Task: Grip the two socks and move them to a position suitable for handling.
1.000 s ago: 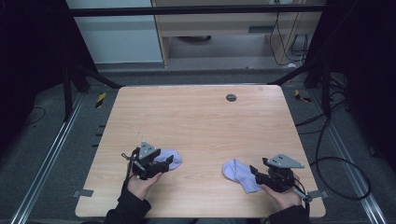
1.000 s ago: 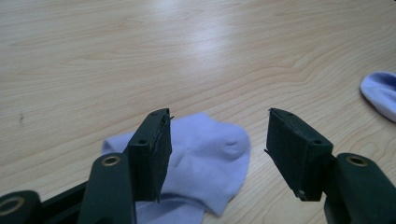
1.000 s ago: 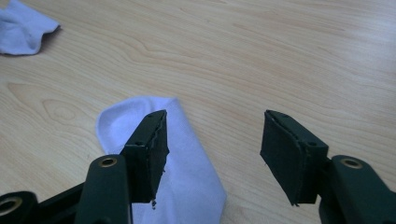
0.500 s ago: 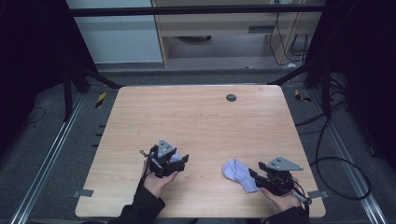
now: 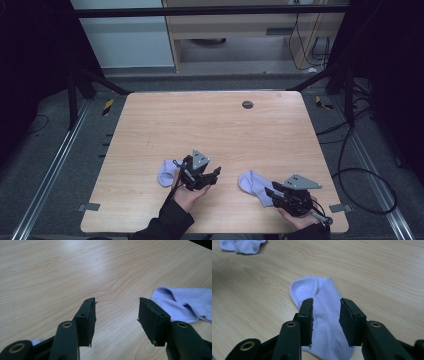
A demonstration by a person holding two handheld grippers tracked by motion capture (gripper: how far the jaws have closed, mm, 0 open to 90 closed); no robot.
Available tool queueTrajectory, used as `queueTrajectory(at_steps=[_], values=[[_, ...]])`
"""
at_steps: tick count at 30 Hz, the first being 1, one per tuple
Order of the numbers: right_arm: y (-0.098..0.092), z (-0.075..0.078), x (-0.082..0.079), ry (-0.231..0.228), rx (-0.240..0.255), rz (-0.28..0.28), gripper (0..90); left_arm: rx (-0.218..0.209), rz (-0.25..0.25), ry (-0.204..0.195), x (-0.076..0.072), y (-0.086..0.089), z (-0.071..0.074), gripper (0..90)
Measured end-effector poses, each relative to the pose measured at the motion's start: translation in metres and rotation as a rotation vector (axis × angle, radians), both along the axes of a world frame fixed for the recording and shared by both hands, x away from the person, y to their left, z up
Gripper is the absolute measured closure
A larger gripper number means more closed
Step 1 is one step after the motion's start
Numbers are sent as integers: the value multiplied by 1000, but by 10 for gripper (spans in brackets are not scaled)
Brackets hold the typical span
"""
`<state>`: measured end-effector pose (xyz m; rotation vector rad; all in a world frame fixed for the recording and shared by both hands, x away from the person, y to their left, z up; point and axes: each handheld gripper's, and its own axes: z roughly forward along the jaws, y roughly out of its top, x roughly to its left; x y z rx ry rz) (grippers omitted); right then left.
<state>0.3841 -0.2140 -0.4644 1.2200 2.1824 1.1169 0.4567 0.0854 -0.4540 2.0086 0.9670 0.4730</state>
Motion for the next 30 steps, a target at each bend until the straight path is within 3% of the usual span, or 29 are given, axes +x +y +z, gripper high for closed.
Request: queueTrajectory(at_steps=[3, 6, 11, 18, 30], values=[[0, -1, -1, 2, 2, 5, 645, -8, -5, 13, 1, -6, -3, 497], [2, -5, -2, 33, -12, 24, 652, -18, -13, 26, 3, -15, -8, 510], [3, -9, -3, 58, -19, 42, 654, 10, -37, 37, 3, -32, -16, 524], [5, -14, -4, 83, -36, 61, 654, 4, -67, 58, 3, -53, -24, 527], [12, -22, -3, 127, -68, 94, 664, 33, -90, 84, 3, -74, -35, 531]])
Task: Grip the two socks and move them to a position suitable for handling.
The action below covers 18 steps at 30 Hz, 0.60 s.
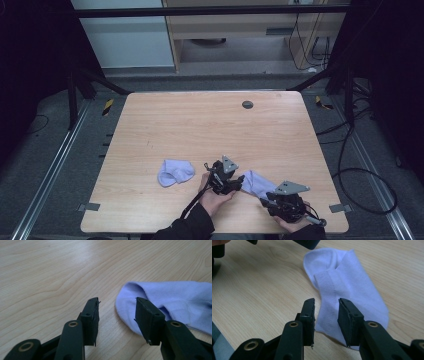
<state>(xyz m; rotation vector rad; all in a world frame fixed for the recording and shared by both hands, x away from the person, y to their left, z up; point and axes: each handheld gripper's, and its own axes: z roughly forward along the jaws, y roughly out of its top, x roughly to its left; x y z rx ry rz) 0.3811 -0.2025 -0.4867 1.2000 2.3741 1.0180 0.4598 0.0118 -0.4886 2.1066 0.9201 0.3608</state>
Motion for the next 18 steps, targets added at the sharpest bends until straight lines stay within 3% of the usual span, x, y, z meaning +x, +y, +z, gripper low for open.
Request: queueTrajectory(at_steps=[8, 18], values=[[3, -4, 1, 16, -28, 16, 674, 8, -11, 28, 0, -8, -7, 550], [4, -7, 2, 32, -47, 22, 730, 32, -8, 41, 0, -11, -10, 686]])
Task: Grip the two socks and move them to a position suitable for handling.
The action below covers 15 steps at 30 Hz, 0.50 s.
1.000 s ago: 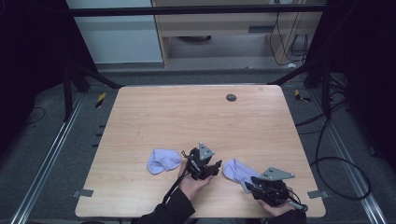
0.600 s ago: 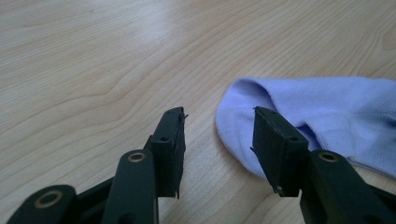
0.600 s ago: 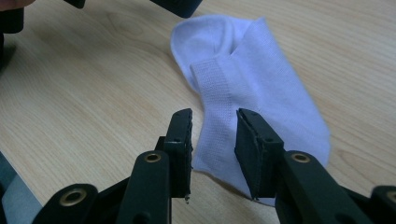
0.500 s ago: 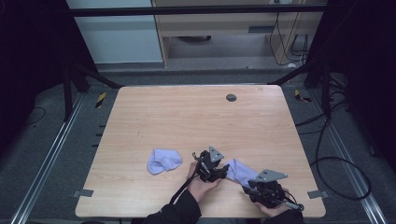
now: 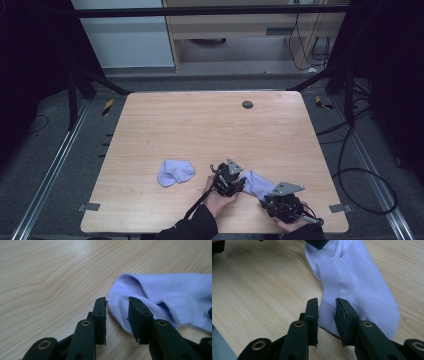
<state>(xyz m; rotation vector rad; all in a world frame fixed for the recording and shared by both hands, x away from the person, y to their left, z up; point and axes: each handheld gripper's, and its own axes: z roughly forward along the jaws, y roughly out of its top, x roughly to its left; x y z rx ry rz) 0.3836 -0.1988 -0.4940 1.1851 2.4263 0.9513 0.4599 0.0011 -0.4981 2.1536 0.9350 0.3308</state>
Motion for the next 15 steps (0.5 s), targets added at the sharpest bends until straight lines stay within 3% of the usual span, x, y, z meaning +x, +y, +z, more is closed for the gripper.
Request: queueTrajectory(at_steps=[6, 15], values=[[-1, 0, 1, 0, 0, -8, 778, 16, -3, -7, -1, -2, -2, 759], [-2, 0, 2, 9, 3, -16, 828, 3, 7, -1, -1, -3, -2, 846]])
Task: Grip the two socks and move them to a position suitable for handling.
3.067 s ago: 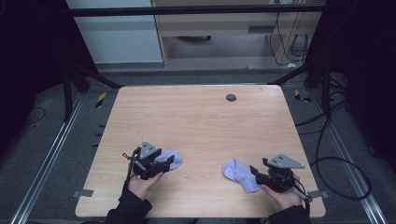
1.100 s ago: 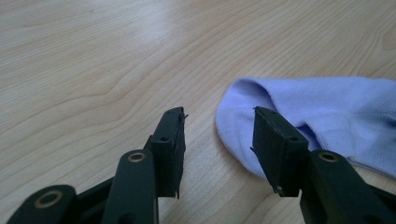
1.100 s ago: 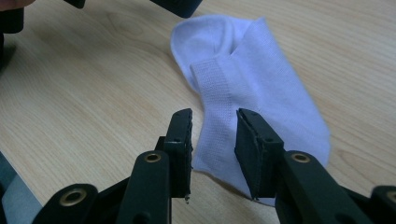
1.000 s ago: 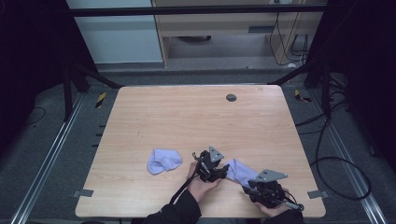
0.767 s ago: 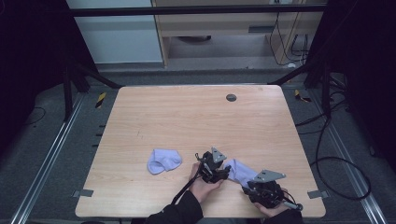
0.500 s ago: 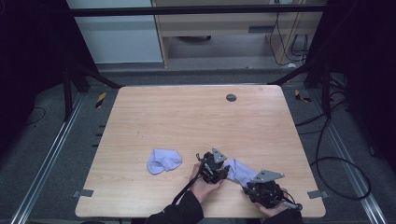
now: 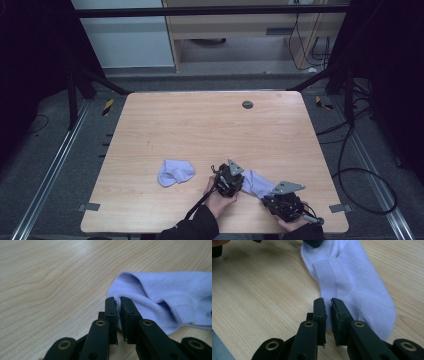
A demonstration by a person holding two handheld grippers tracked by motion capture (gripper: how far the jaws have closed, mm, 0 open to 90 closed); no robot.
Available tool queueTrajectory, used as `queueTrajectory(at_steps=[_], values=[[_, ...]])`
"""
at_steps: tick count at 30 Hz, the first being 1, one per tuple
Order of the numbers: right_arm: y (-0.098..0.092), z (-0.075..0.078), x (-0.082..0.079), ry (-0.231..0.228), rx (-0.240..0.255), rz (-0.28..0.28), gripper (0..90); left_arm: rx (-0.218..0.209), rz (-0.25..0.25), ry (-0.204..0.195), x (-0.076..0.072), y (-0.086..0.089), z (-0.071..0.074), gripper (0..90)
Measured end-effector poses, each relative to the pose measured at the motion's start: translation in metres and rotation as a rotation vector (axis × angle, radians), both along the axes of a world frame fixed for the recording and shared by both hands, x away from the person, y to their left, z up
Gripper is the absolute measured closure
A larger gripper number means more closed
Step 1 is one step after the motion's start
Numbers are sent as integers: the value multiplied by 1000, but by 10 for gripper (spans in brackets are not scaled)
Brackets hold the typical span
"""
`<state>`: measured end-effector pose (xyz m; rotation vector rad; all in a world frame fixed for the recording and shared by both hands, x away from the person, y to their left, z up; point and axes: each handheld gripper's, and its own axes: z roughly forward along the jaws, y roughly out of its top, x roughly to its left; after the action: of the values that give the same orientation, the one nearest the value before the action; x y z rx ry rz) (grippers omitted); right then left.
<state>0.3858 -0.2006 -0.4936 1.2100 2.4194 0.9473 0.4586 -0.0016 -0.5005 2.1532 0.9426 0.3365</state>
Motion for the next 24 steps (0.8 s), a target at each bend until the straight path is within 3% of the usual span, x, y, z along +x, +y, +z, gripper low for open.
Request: queueTrajectory(at_steps=[6, 10, 11, 15, 19, 24], values=[[-1, 5, -1, -27, 20, -7, 835, 1, -8, 0, 0, 1, 0, 874], [-3, 12, -2, -68, 63, -24, 835, -4, -16, 5, 0, 1, 1, 880], [-6, 17, -2, -98, 79, -38, 835, -6, -19, 7, 0, 1, 1, 882], [-9, 22, -1, -133, 105, -71, 835, -5, -29, 8, 0, 1, 2, 883], [-15, 31, 6, -185, 139, -142, 835, -6, -39, 9, -1, 2, 3, 884], [-17, 34, 18, -207, 128, -204, 834, 7, -56, 3, -2, 3, 4, 885]])
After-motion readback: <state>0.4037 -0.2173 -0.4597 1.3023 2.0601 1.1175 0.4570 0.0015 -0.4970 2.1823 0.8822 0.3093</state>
